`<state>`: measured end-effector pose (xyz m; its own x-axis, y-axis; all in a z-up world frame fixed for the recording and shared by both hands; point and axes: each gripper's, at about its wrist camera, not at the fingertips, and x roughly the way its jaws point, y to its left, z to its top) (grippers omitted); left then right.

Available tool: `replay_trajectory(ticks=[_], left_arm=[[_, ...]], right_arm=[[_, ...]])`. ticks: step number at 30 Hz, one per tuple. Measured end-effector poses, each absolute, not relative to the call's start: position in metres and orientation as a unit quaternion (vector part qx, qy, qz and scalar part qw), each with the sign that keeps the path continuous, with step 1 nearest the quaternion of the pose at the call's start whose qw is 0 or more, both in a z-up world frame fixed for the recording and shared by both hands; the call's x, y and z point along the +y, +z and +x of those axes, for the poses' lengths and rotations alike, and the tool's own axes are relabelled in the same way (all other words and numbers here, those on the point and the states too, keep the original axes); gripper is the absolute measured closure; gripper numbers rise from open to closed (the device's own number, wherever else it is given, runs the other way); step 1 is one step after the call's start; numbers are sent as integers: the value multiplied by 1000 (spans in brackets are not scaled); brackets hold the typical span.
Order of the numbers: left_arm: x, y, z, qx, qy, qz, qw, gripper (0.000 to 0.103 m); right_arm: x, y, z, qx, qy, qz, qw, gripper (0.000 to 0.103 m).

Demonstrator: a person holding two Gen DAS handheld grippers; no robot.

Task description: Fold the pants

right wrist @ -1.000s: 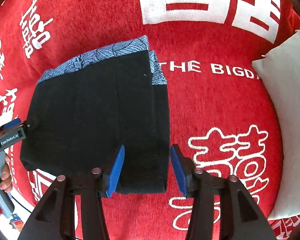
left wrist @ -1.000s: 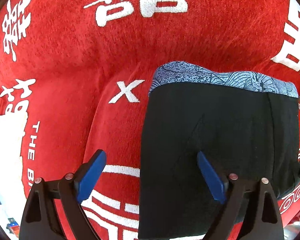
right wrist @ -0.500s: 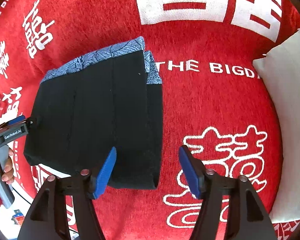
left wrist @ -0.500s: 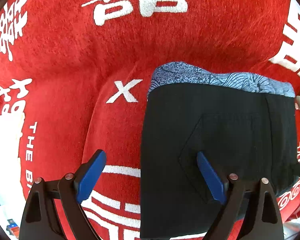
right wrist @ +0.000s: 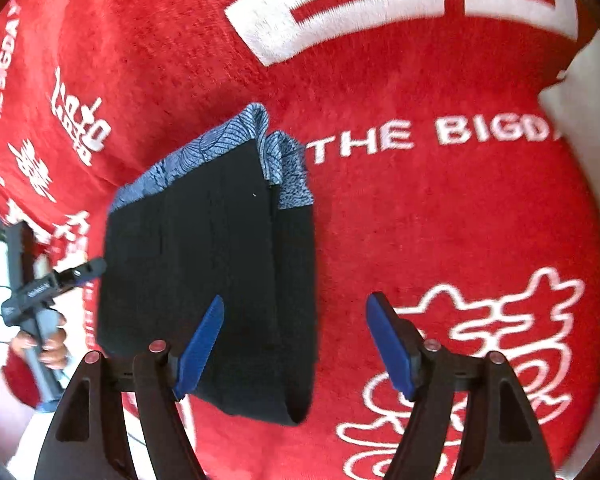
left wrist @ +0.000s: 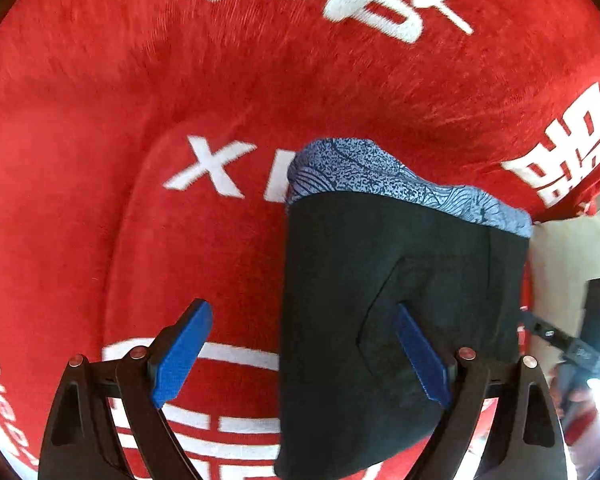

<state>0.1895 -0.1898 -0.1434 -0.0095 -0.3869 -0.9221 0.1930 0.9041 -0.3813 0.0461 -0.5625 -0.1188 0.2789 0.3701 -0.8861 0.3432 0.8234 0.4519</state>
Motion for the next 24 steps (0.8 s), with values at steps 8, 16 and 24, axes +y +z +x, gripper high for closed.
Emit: replay_trajectory(ticks=[8, 16, 24], left_arm=[[-204, -172, 200, 704, -252, -72, 660, 10], [-217, -186, 205, 708, -295, -94, 635, 10], [-233, -176, 197, 684, -308, -82, 656, 27]], right_arm=[[-571, -145, 54, 592, 58, 361, 718, 26], [-573, -170, 70, 579, 125, 421, 687, 26], [-569, -181, 76, 586, 126, 437, 671, 34]])
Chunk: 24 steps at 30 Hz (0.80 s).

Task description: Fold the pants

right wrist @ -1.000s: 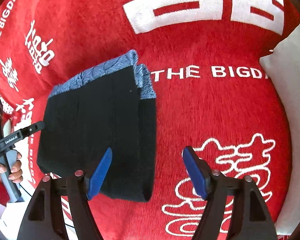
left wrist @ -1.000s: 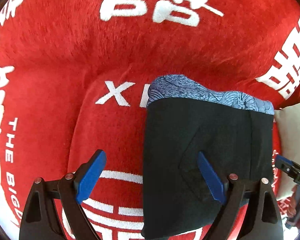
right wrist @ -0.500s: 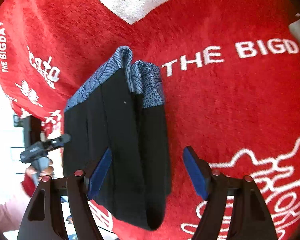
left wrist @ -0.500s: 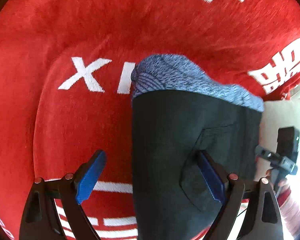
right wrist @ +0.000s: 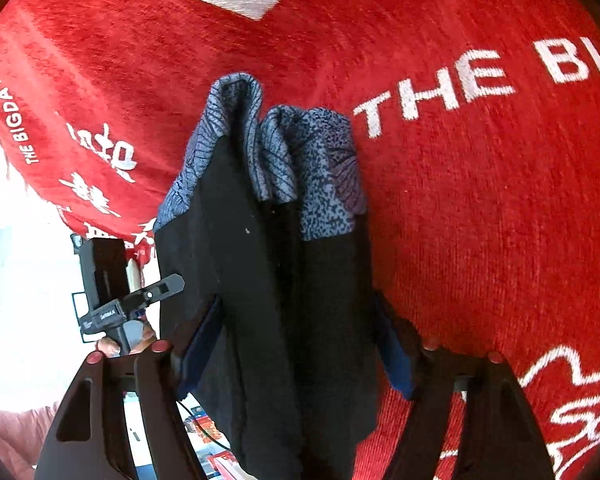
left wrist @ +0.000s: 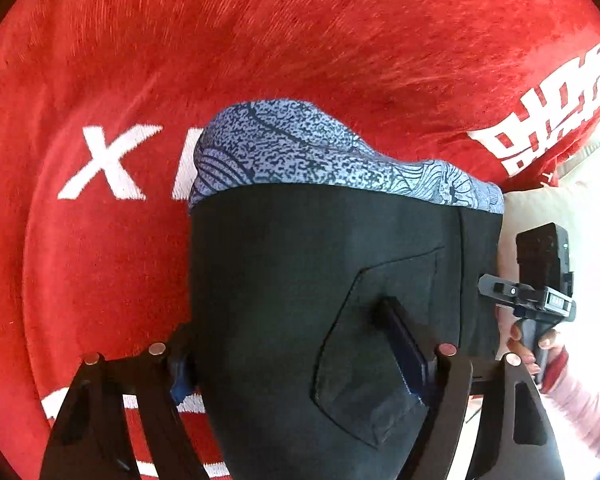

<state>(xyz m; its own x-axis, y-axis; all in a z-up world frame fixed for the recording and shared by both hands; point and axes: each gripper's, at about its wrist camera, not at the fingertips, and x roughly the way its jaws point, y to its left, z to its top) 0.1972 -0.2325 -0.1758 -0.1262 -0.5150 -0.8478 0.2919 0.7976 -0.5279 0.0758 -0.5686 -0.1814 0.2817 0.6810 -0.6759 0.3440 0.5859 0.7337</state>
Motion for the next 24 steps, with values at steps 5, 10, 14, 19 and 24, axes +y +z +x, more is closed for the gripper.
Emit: replay_trajectory(ticks=[5, 10, 14, 19, 24], left_arm=[[-227, -162, 192, 670, -309, -82, 670, 38], [-224, -146, 187, 660, -311, -86, 678, 39], [-221, -129, 178, 653, -321, -88, 680, 39], [-213, -109, 162, 647, -325, -84, 684, 39], [-204, -90, 139, 649, -322, -81, 685, 39]], right_arm=[[-566, -169, 74, 577, 119, 448, 673, 56], [-562, -159, 72, 568, 116, 462, 671, 59], [-557, -148, 70, 563, 123, 469, 670, 60], [-547, -132, 58, 561, 129, 470, 669, 60], [-537, -116, 36, 555, 133, 481, 666, 60]])
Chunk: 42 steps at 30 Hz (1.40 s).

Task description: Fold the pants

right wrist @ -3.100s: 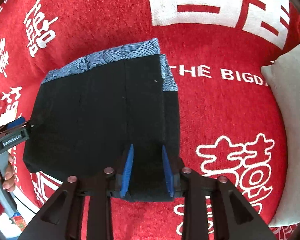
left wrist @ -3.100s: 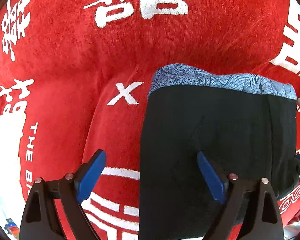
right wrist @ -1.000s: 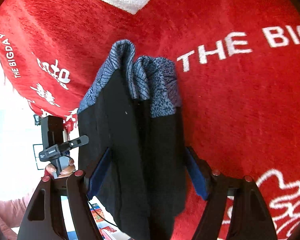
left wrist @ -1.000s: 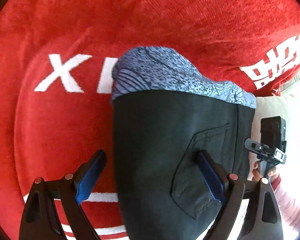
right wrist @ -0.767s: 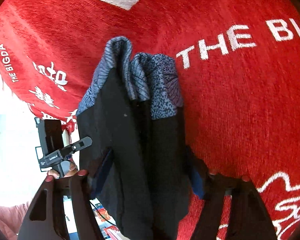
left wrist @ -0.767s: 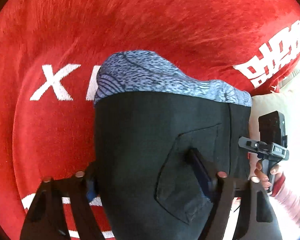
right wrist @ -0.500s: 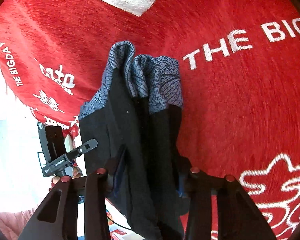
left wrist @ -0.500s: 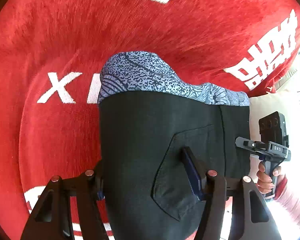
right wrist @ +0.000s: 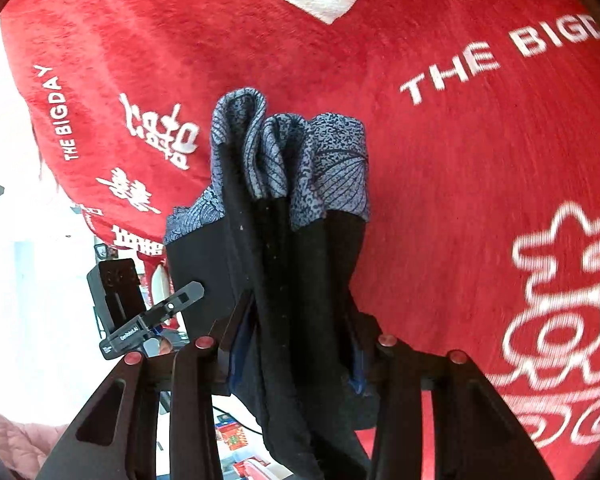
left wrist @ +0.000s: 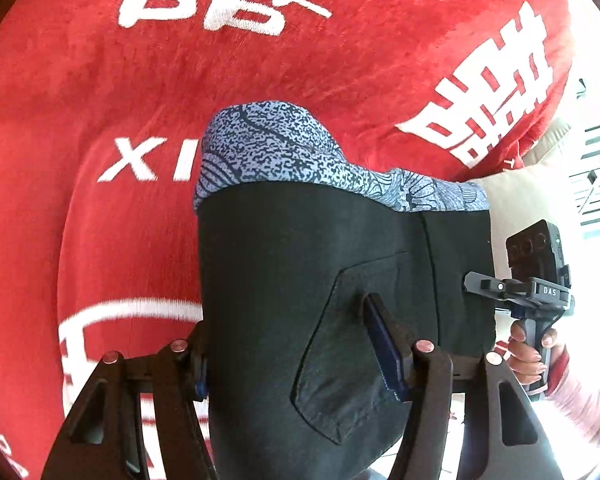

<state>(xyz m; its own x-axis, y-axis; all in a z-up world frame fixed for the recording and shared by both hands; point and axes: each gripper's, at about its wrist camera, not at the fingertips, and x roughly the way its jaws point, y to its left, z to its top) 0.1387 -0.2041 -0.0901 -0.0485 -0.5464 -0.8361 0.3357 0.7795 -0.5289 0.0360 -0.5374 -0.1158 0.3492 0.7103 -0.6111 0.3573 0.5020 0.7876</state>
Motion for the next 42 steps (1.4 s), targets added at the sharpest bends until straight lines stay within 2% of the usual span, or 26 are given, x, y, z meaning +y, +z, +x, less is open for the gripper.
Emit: replay_trajectory(ticks=[6, 15, 17, 19, 20, 27, 30, 32, 33, 40, 42], left_arm=[[-195, -86, 107, 659, -310, -67, 682, 39], [-178, -128, 79, 668, -278, -45, 689, 38], [-178, -130, 78, 661, -269, -39, 699, 32], [-179, -132, 79, 659, -257, -33, 706, 19], [-179, -132, 78, 660, -248, -27, 709, 17], [-193, -113, 67, 660, -186, 33, 728, 17], [-195, -98, 57, 657, -159, 58, 735, 17], [-197, -86, 48, 650, -143, 69, 743, 11], [-198, -78, 43, 646, -135, 72, 747, 0], [-209, -43, 11, 646, -102, 65, 754, 0], [-212, -36, 3, 648, -93, 72, 753, 0]], right_arm=[[-521, -107, 7, 561, 133, 478, 663, 60], [-501, -140, -11, 596, 111, 437, 664, 59], [-496, -143, -9, 602, 105, 405, 680, 54], [-495, -146, -8, 604, 96, 394, 686, 50], [-494, -146, -8, 604, 90, 392, 688, 47], [-487, -127, -10, 624, 52, 341, 701, 43], [-488, -114, -14, 637, 27, 314, 704, 37], [-491, -106, -20, 648, 8, 292, 703, 29], [-492, -102, -23, 653, 1, 283, 702, 28], [-484, -69, -44, 677, -14, 209, 705, 21], [-478, -59, -49, 677, -17, 199, 709, 15]])
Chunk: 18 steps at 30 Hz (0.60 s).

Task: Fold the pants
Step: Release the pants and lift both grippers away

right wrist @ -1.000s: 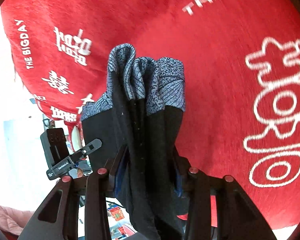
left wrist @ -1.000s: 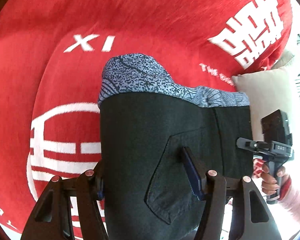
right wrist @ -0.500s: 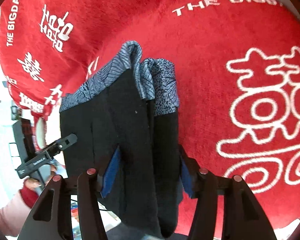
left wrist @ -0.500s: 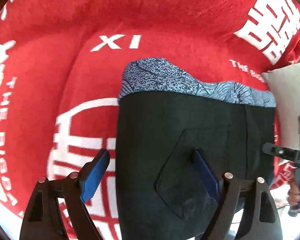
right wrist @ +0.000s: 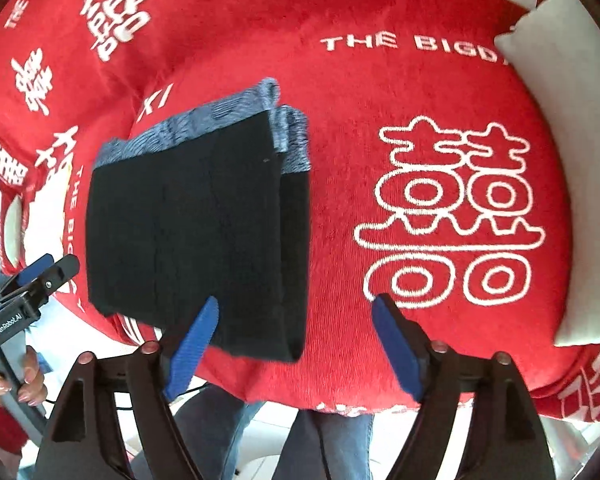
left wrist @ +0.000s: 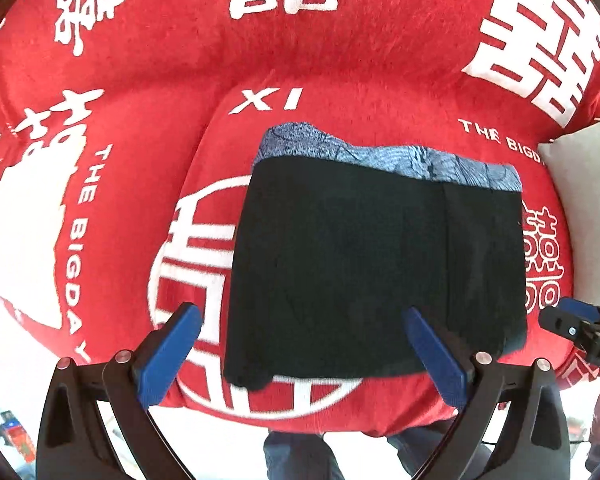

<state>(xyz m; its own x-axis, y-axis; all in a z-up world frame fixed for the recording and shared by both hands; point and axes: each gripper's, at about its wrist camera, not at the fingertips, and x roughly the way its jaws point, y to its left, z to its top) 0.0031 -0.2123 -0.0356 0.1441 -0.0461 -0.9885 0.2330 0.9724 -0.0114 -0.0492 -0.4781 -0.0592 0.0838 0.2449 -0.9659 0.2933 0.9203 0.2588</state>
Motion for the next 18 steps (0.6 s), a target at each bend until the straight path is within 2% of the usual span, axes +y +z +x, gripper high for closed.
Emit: replay_trajectory(ticks=[4, 9, 18], left_arm=[[-214, -22, -9, 648, -90, 86, 752, 0], [-215, -10, -25, 633, -77, 148, 756, 0], [-209, 8, -51, 625, -106, 167, 755, 0]], right_arm=[[-461, -38, -54, 668, -24, 191, 719, 0], [-436, -21, -60, 655, -36, 196, 729, 0], [-400, 7, -74, 660, -106, 167, 725, 0]])
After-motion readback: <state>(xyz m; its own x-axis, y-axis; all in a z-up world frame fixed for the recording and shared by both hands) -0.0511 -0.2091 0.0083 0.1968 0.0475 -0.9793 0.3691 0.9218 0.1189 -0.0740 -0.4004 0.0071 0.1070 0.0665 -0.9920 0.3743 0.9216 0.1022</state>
